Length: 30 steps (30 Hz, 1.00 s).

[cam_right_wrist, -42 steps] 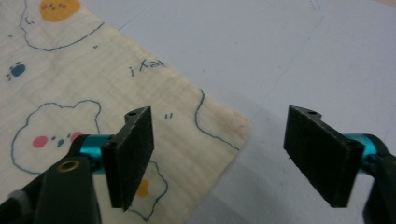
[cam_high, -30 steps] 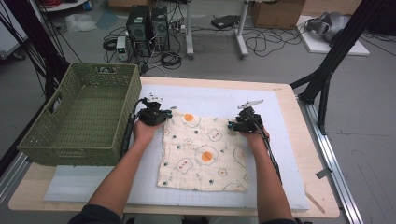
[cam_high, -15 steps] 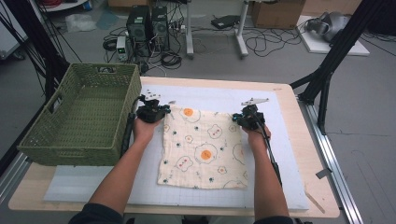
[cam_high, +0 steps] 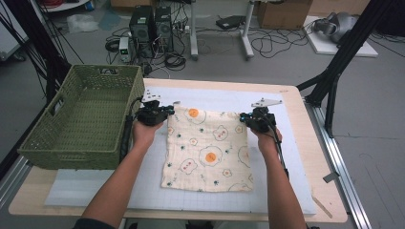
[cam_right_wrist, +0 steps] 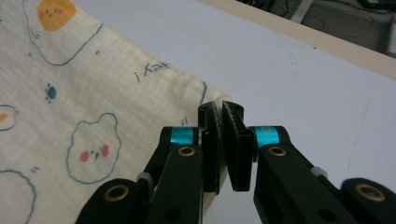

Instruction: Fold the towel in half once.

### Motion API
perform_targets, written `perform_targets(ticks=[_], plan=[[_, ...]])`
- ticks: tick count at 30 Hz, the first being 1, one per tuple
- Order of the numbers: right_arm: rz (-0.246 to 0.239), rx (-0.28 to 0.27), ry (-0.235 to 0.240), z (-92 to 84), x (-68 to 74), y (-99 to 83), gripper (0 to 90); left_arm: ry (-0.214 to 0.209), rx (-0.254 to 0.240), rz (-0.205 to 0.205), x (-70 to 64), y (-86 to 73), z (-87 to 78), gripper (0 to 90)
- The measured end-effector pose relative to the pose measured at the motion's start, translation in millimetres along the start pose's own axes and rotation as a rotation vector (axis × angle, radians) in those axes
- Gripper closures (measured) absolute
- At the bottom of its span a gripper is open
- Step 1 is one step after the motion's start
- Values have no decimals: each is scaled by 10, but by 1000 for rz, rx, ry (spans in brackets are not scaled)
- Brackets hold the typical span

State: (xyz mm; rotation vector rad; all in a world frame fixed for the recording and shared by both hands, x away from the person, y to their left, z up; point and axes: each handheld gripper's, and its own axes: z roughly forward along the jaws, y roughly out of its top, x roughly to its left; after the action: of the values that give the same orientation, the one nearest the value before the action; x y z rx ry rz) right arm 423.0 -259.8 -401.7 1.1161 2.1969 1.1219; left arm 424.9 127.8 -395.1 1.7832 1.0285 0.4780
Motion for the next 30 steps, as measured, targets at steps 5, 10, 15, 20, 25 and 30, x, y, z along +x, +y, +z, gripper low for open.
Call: perform_targets(ticks=[5,10,15,20,25,30], plan=[[-4,-24,14,-154,68,-28,860,-30,-22,31,-108,24,-153,853],[-17,-32,20,-326,148,-72,859,-47,-28,34,-177,-46,-293,852],[-47,-31,23,-420,257,-119,859,-69,-33,46,-252,-168,-392,852],[-58,-32,31,-481,342,-191,859,-87,-26,42,-285,-278,-465,852],[-62,-34,38,-518,387,-274,859,-91,-36,45,-308,-345,-502,853],[-58,-47,44,-570,431,-315,859,-110,-52,49,-343,-387,-577,852]])
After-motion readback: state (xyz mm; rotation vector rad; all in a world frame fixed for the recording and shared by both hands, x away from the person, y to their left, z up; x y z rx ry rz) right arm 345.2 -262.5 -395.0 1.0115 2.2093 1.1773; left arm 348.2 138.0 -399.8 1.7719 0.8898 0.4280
